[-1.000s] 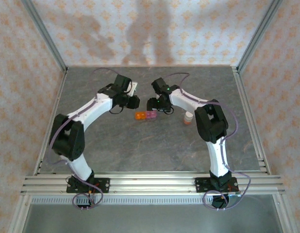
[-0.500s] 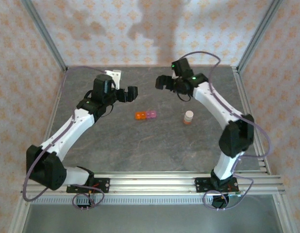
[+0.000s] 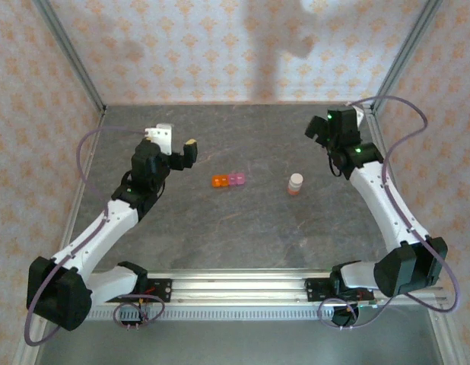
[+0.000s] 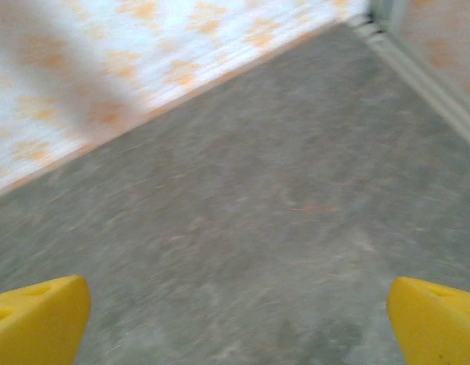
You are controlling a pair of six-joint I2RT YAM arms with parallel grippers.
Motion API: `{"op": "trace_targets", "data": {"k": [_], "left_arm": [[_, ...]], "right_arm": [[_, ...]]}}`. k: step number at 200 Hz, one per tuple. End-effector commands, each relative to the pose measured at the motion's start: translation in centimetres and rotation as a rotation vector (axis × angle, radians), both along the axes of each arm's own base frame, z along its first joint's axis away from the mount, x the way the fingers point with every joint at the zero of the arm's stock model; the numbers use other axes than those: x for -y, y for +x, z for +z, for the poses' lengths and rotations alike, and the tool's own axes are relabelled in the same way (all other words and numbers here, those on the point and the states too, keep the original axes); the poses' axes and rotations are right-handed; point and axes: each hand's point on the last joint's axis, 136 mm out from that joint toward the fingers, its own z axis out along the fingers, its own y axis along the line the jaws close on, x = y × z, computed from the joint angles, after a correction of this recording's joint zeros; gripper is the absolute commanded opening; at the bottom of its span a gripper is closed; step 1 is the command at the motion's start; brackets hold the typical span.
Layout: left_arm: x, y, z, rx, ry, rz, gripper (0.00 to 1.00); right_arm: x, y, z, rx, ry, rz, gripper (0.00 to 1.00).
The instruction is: Sort the pills into containers
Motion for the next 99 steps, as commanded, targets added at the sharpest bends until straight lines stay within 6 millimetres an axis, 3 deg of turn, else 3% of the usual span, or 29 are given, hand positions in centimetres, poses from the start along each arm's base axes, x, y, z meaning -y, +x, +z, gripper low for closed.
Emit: {"op": "trace_targets", "data": {"k": [1,14,22,28,59,99], "left_arm": [[-2.8,-1.2,1.8,0.222,0.010,0.122,1.00],[-4.1,-2.0,1.0,0.263,0.008,0.180,1.00],[-5.0,-2.1,0.0,0.227,0.035,0.214,1.00],[-5.5,-2.1,-0.9,0.197,0.060,0.232,1.00],[-8.5,-2.0,-4.0,0.103,0.100,0.321,1.00],[-10.7,-2.0,-6.4,0.018,0.072,0.359,1.00]], "right_arm": [[3.8,-1.1,1.6,0.114,-0.048,-0.170,1.00],[4.9,-1.6,0.8,0.126,-0.074,-0.197,1.00],[5.9,-1.7,-0.2,0.119,-0.093,-0.230,1.00],[6.5,-2.3,0.3,0.154,-0.098,-0.253,1.00],[9.3,-3.5,-1.3,0.214,-0.155,-0.351,1.00],[10.2,-3.5,-4.0,0.165,-0.227,-0.334,1.00]]}}
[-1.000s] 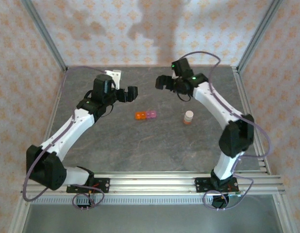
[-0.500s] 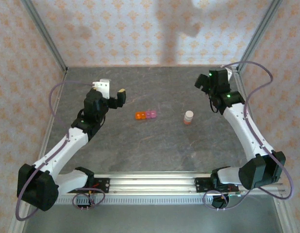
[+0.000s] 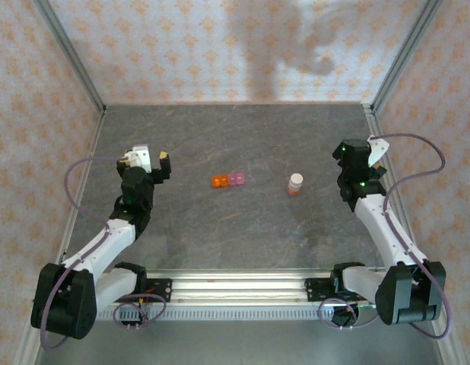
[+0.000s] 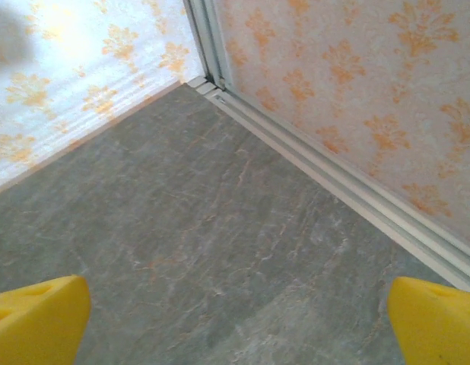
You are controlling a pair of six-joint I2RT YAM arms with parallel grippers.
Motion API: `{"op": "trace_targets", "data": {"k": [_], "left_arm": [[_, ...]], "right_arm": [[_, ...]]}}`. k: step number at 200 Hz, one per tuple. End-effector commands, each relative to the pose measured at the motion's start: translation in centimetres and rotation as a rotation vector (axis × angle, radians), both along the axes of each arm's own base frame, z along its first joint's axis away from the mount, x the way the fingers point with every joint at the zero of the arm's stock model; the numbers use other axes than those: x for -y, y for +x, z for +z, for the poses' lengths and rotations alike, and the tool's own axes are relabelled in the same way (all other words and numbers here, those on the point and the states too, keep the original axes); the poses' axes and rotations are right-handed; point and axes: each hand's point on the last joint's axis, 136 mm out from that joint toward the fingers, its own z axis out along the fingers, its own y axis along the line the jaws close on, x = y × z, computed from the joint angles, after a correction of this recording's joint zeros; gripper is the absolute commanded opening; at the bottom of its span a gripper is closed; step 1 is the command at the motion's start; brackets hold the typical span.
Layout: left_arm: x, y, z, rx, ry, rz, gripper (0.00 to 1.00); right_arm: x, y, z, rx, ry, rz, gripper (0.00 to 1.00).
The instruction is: Sort the pills into containers
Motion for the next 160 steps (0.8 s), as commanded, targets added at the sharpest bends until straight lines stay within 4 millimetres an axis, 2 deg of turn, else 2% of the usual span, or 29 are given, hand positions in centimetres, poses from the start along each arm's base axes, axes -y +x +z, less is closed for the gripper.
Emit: {"op": "trace_targets", "data": {"k": [1,44,90,98,101,121,160], "left_arm": [[-0.9,-0.2,-0.6,-0.011,-0.015,0.032,1.00],[-1.5,-1.1,-4.0,-0.098,-0.001,0.057,1.00],[-1.4,-0.3,-7.6,-0.096,-0.027,0.058,1.00],[-1.3,0.1,-7.6,-0.082,-0.022,0.054,1.00],[-1.2,0.3,-7.6,-0.082,-0.018,0.046,1.00],[-0.8,1.1,-7.7,-0.100,0.015,0.014,1.00],[0.0,2.2,-9.6,-0.117,0.005,-0.066,1.00]], "right_arm": [[1.0,0.6,1.3,0.060,-0.067,-0.026,1.00],[0.4,1.1,-2.2,-0.007,-0.076,0.023,1.00],[-0.1,1.5,-3.7,0.026,-0.091,0.070,1.00],[-0.3,1.7,-3.7,0.047,-0.093,0.086,1.00],[-0.4,1.8,-4.5,0.033,-0.094,0.090,1.00],[-0.7,2.2,-6.0,0.023,-0.108,0.120,1.00],[-1.1,2.2,-8.4,0.023,-0.151,0.167,1.00]]}}
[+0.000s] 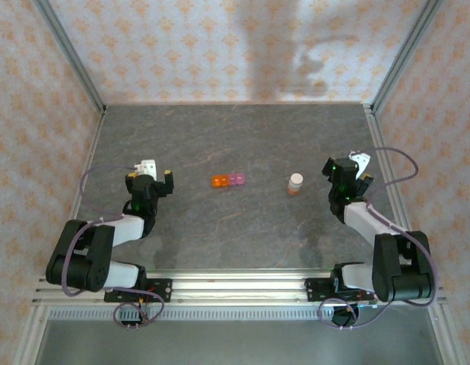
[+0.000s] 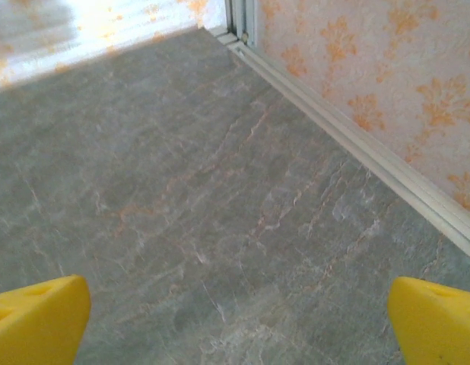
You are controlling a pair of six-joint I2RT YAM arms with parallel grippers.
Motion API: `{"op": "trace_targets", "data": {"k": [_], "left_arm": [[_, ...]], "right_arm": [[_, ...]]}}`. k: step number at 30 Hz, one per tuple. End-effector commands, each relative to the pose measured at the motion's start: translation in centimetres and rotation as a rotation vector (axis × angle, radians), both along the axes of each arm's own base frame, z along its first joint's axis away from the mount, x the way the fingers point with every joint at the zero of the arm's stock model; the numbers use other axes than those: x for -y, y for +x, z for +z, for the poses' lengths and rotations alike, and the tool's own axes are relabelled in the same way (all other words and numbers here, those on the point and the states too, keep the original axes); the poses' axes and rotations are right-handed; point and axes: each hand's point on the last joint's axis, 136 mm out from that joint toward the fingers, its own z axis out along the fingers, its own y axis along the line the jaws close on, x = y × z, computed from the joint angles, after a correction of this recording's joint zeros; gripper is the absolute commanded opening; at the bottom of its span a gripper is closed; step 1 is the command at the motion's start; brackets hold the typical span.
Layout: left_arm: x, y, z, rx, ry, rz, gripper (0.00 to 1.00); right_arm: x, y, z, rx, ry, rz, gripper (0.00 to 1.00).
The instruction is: Sort the pills into containers
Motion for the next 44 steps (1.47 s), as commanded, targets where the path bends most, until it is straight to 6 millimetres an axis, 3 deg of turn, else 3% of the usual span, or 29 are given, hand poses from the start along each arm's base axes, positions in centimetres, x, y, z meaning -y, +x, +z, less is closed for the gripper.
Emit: {"op": "trace_targets", "data": {"k": [1,3,10,16,19,21,35,44], "left_arm": [[0.6,1.6,1.1,0.074,-0.003,-0.058,1.00],[0.9,1.9,0.2,0.068,-0.018,-0.092,1.00],[1.1,2.7,-0.1,0.053,-0.049,-0.141,1.00],[0.9,2.9,-0.1,0.045,-0.056,-0.128,1.00],[0.7,3.0,-0.1,0.042,-0.058,-0.117,1.00],[-0.3,3.1,-0.3,0.028,-0.060,-0.054,1.00],[-0.2,3.1,-0.2,0.035,-0.055,-0.059,1.00],[-0.2,3.1,-0.2,0.034,-0.056,-0.060,1.00]], "right_arm": [[-0.1,0.7,0.7,0.079,-0.040,0.034,1.00],[-0.1,0.6,0.6,0.119,-0.050,0.042,1.00],[-0.2,0.3,-1.2,0.197,-0.049,0.045,1.00],[-0.8,1.5,-2.9,0.168,-0.053,0.088,1.00],[-1.3,2.4,-3.7,0.059,-0.038,0.121,1.00],[-1.3,2.6,-3.5,0.088,-0.042,0.122,1.00],[-1.3,2.5,-3.4,0.082,-0.038,0.127,1.00],[-2.4,2.9,-3.7,0.064,-0.024,0.206,0.99]]}}
